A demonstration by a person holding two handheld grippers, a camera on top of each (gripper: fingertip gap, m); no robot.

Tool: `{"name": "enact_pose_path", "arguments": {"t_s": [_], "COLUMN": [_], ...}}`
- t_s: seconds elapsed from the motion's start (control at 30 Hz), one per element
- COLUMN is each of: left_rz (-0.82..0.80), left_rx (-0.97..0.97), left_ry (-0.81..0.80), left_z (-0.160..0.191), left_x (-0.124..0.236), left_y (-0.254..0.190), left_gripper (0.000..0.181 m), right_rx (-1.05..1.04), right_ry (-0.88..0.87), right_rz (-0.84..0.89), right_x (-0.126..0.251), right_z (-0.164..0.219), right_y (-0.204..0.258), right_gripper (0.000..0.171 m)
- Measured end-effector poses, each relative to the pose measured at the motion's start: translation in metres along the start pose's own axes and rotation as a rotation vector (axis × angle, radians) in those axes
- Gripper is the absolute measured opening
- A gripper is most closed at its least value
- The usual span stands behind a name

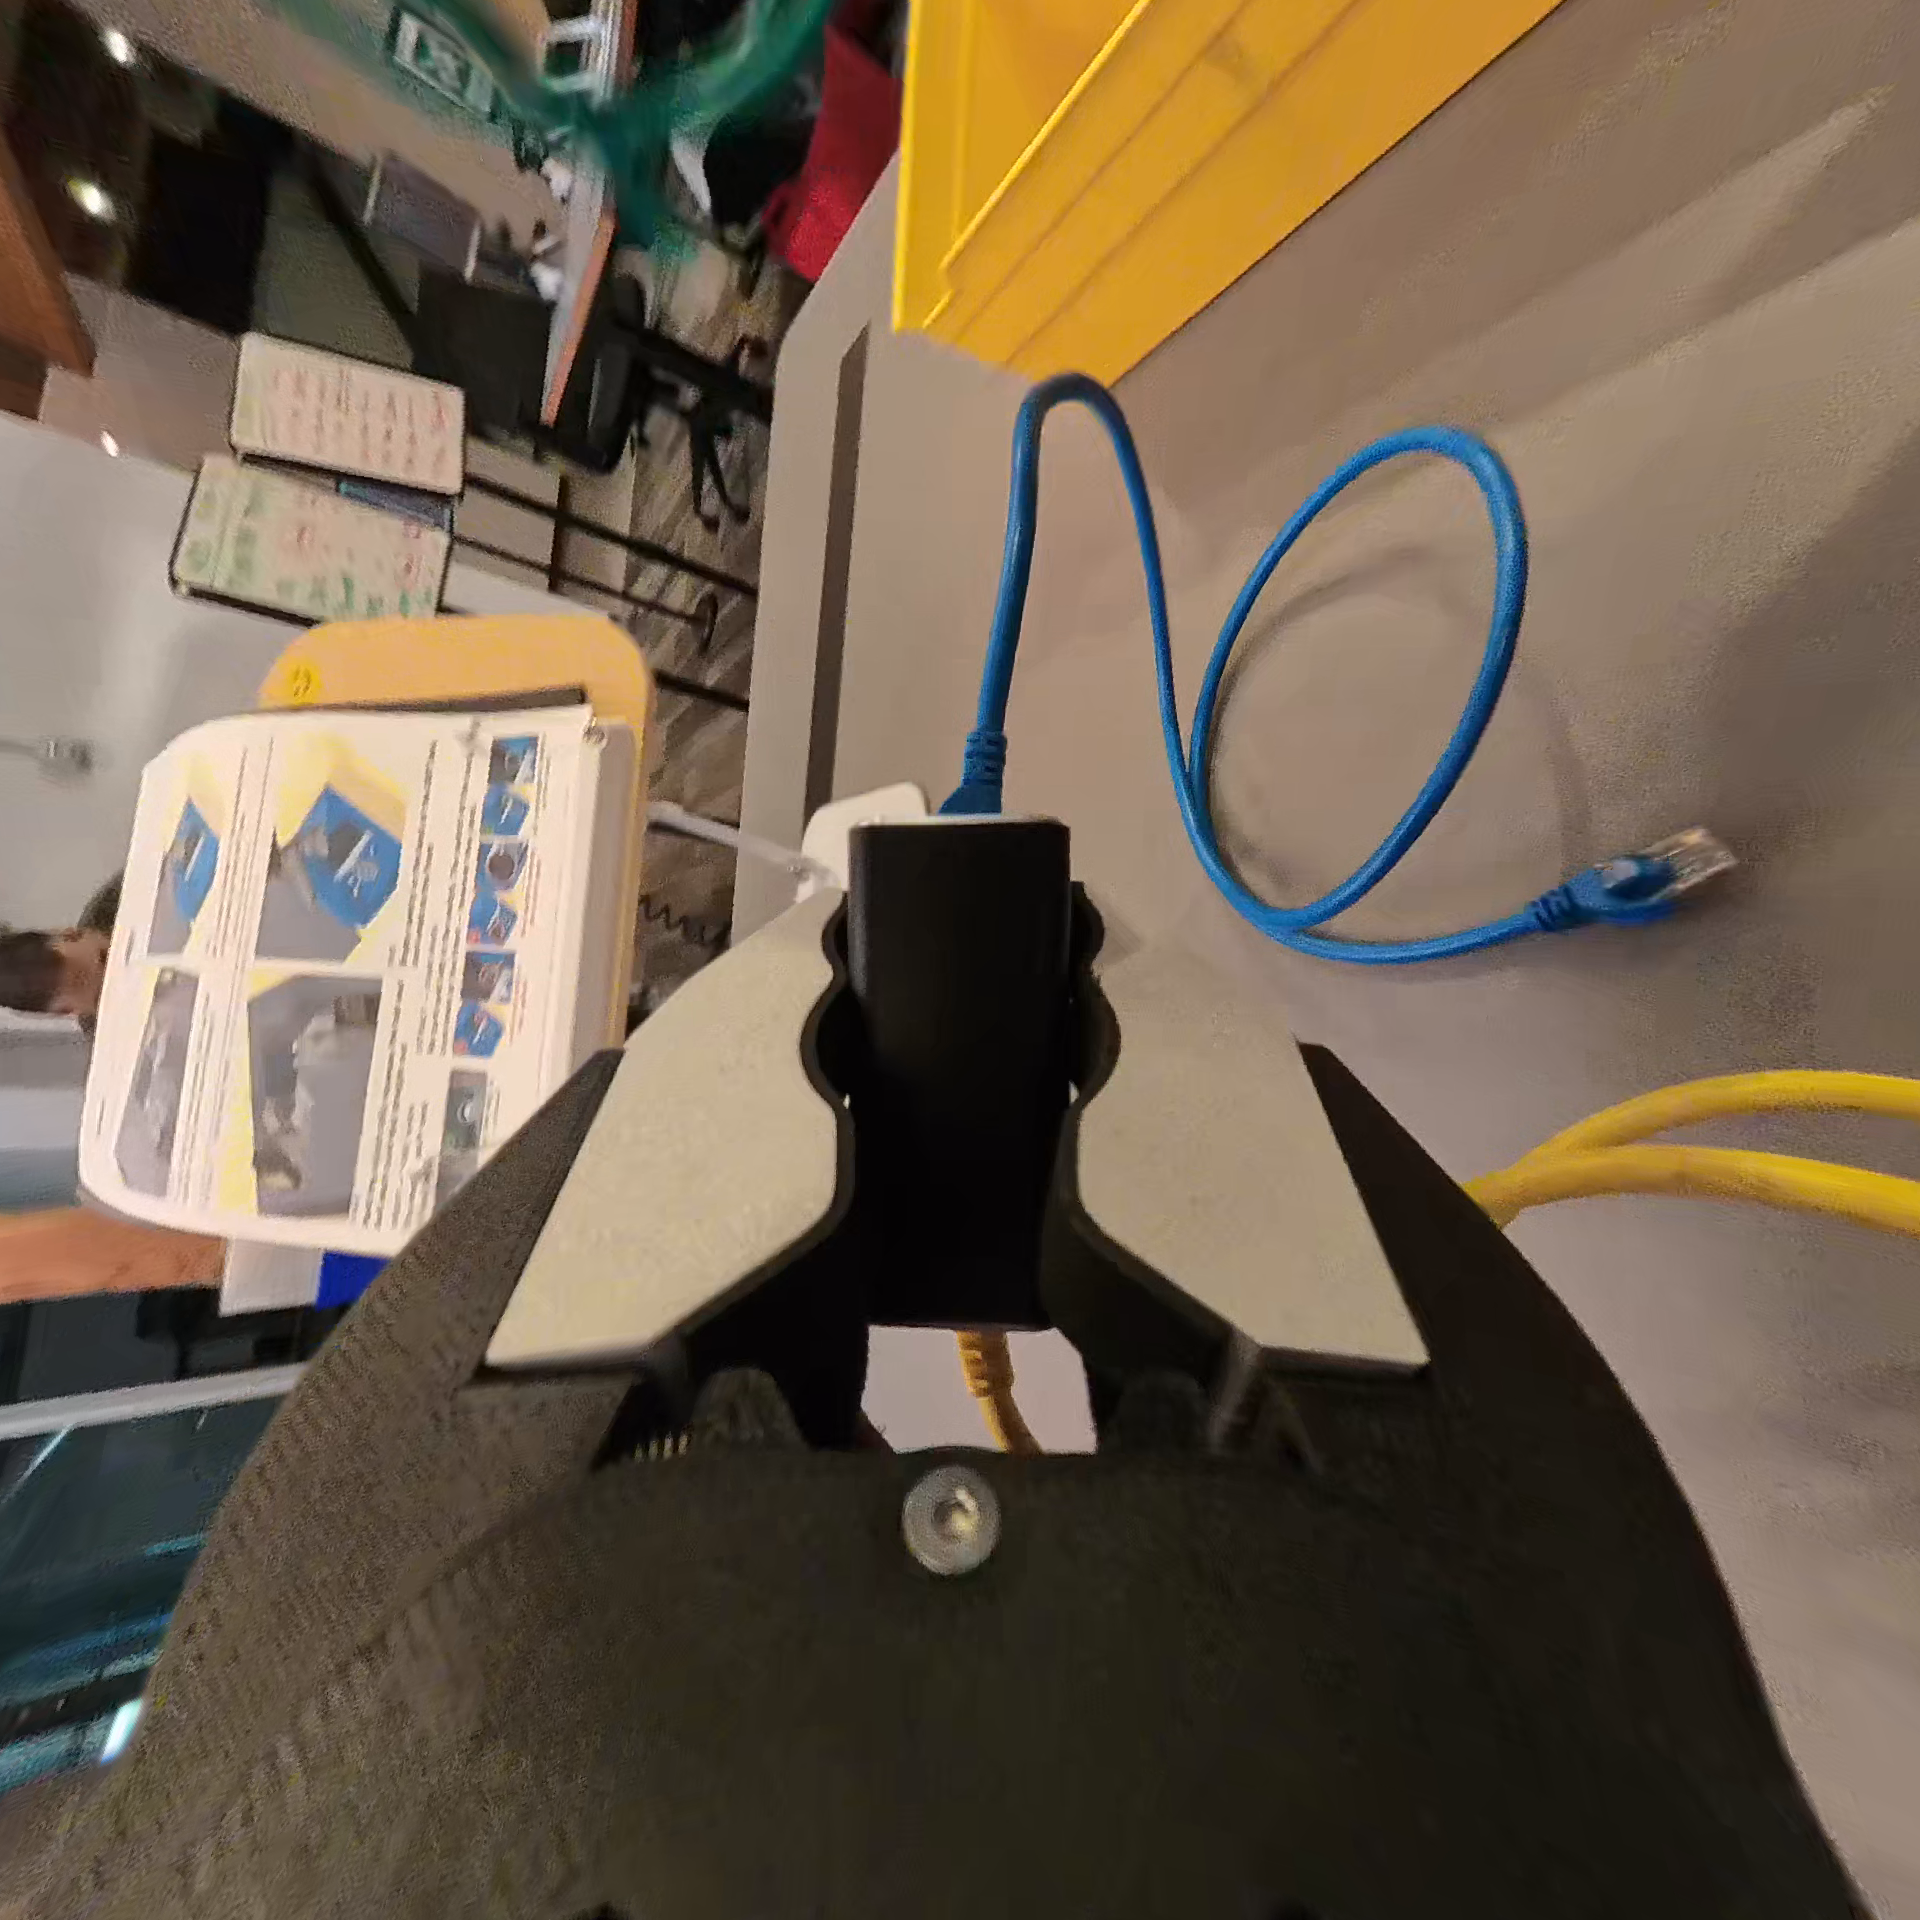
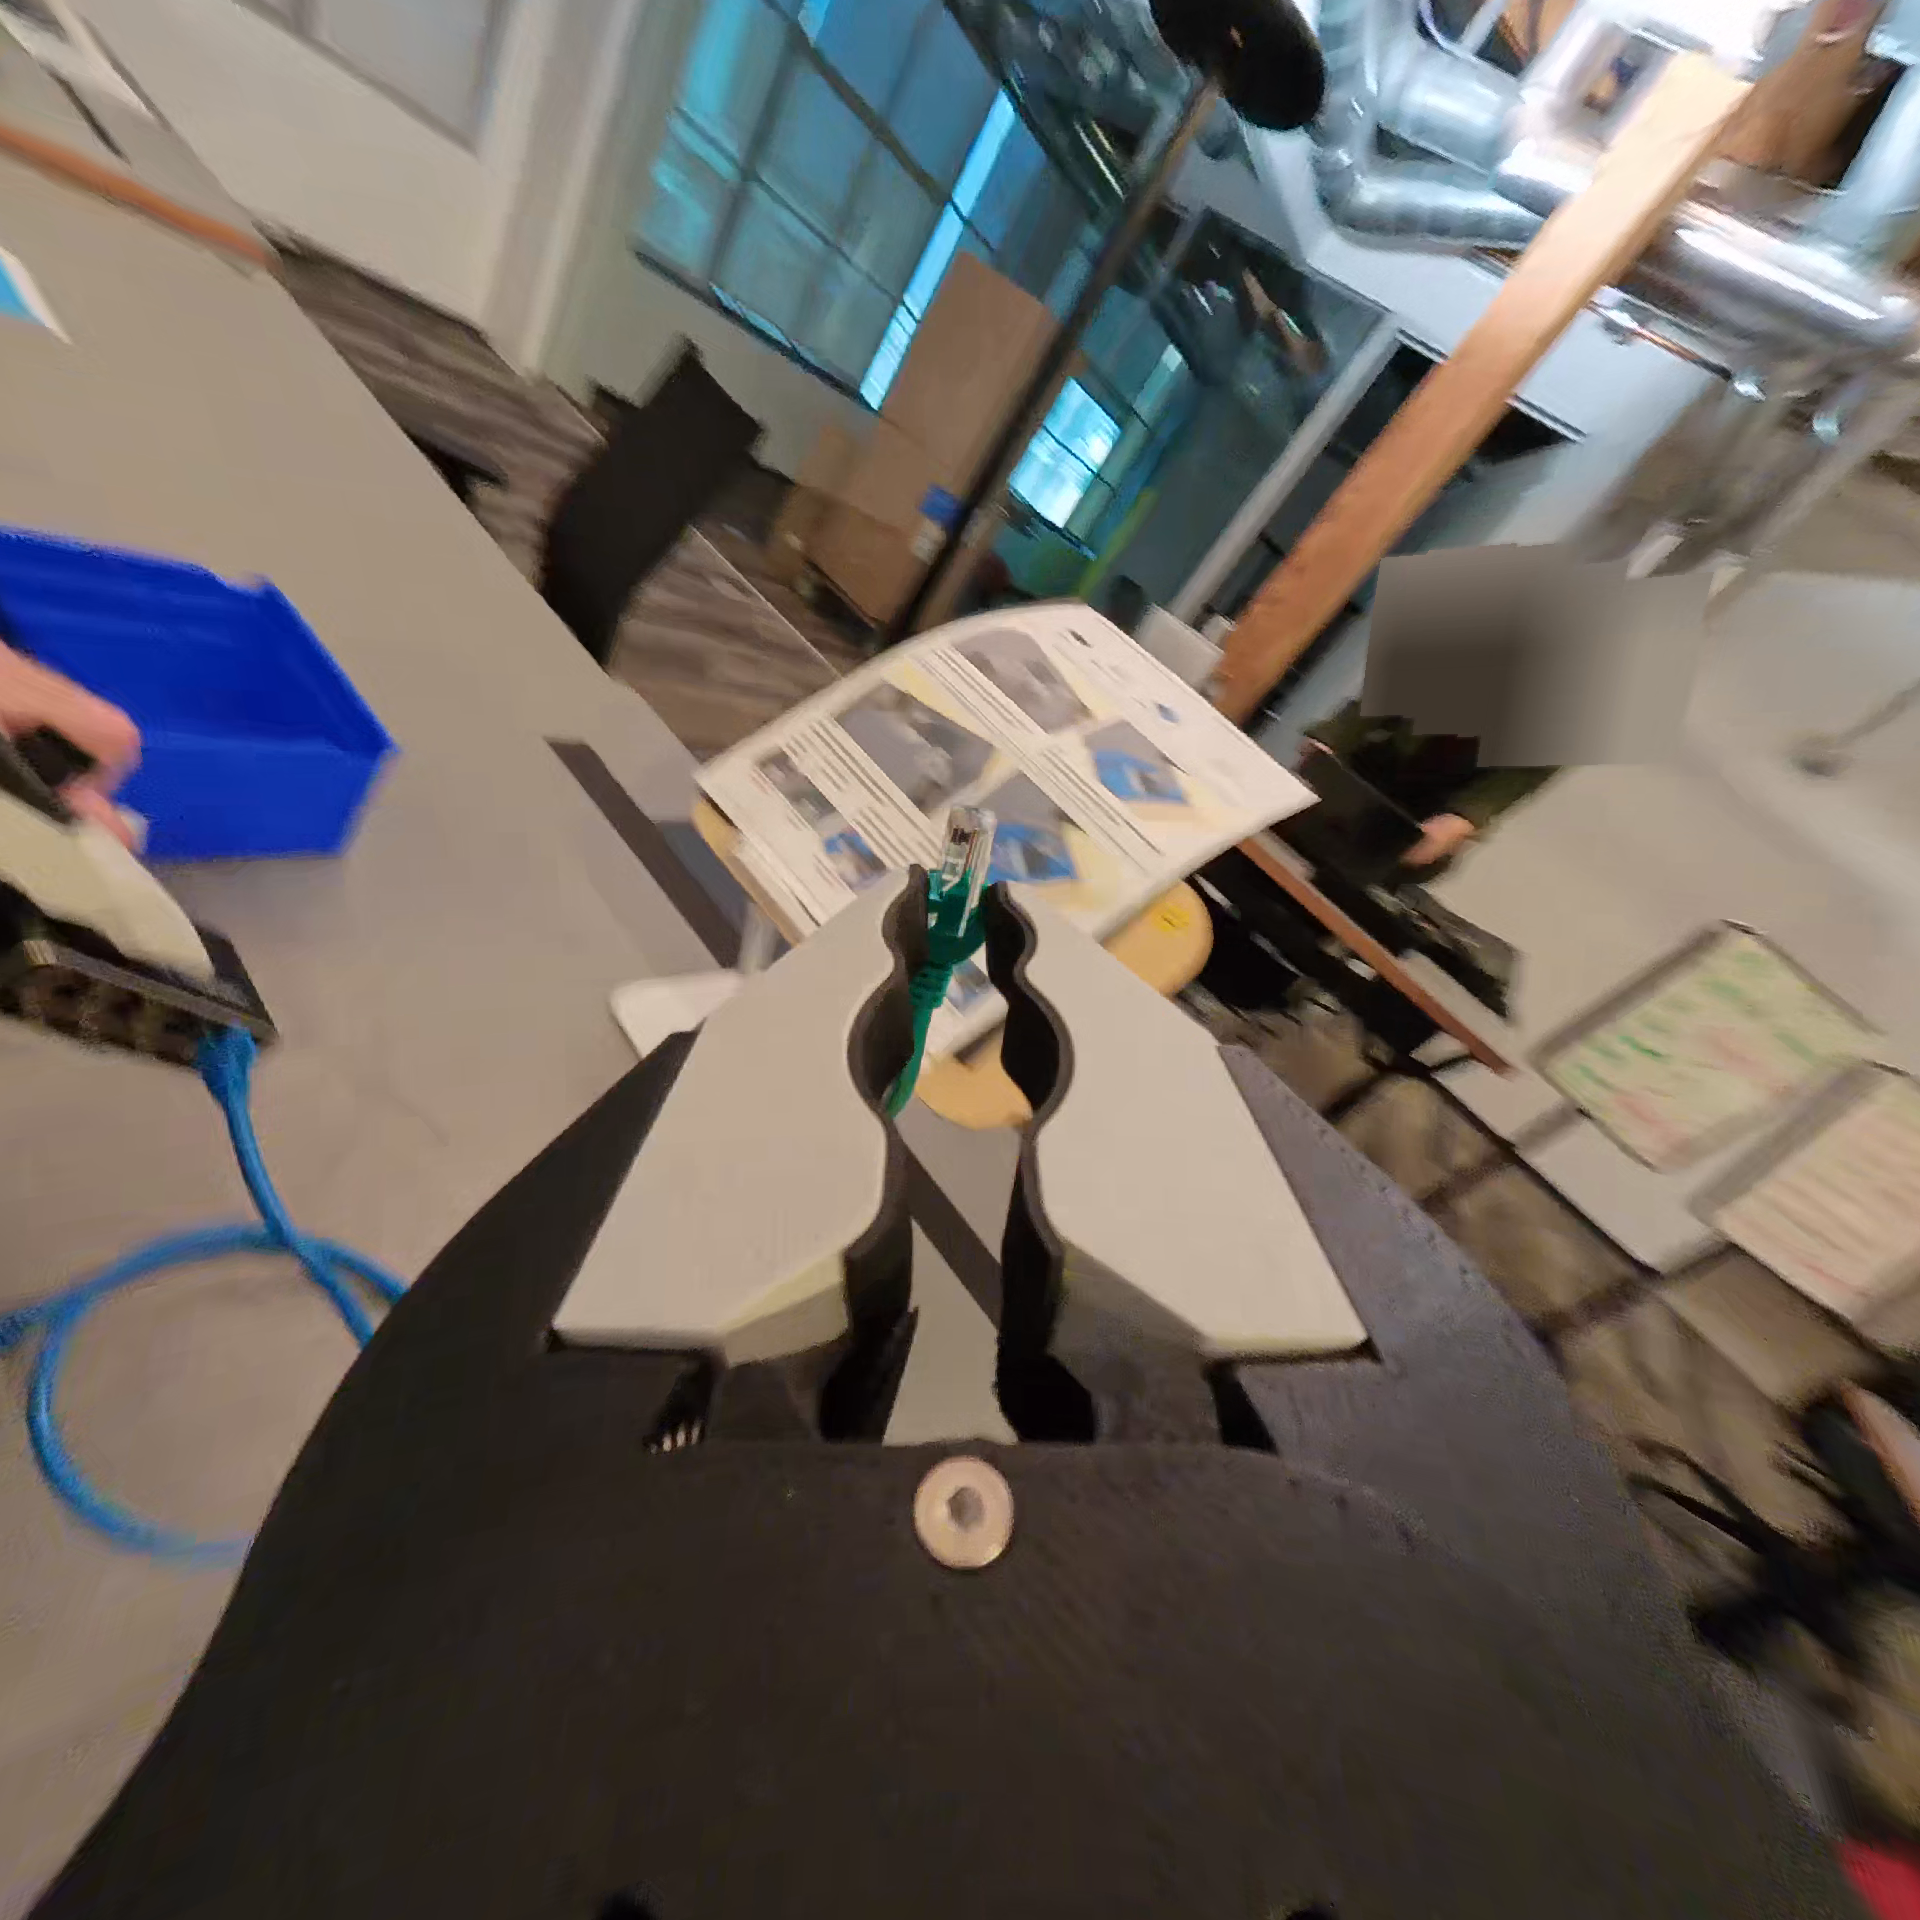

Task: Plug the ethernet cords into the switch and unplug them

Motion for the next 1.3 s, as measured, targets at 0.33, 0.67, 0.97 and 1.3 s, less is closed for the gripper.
{"name": "enact_pose_path", "arguments": {"t_s": [0.33, 0.67, 0.97, 1.3], "left_rz": [-0.076, -0.1, -0.096, -0.097], "left_rx": [-0.057, -0.049, -0.048, -0.032], "left_ry": [0.166, 0.157, 0.166, 0.158], "left_z": [0.029, 0.029, 0.033, 0.036], "left_x": [-0.009, -0.008, -0.009, -0.01], "left_y": [0.013, 0.016, 0.014, 0.016], "left_gripper": [0.036, 0.036, 0.036, 0.036], "right_rx": [0.185, -0.032, -0.266, -0.154], "right_ry": [0.531, 0.774, 0.753, 0.809], "right_rz": [0.332, 0.429, 0.116, -0.143], "right_x": [0.103, 0.107, 0.073, 0.09], "right_z": [0.073, 0.201, 0.257, 0.248], "right_y": [-0.001, 0.046, 0.091, 0.111], "right_gripper": [0.007, 0.008, 0.012, 0.053]}}
Point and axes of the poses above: each gripper's, where its closed fingertips meet, x back along the fingers, z out of its underside, y = z × x across the jaws, the point moved 4 cm from there along x, back along the fingers, and after that the axes turned 7 degrees about -z, right-handed, at the moved point
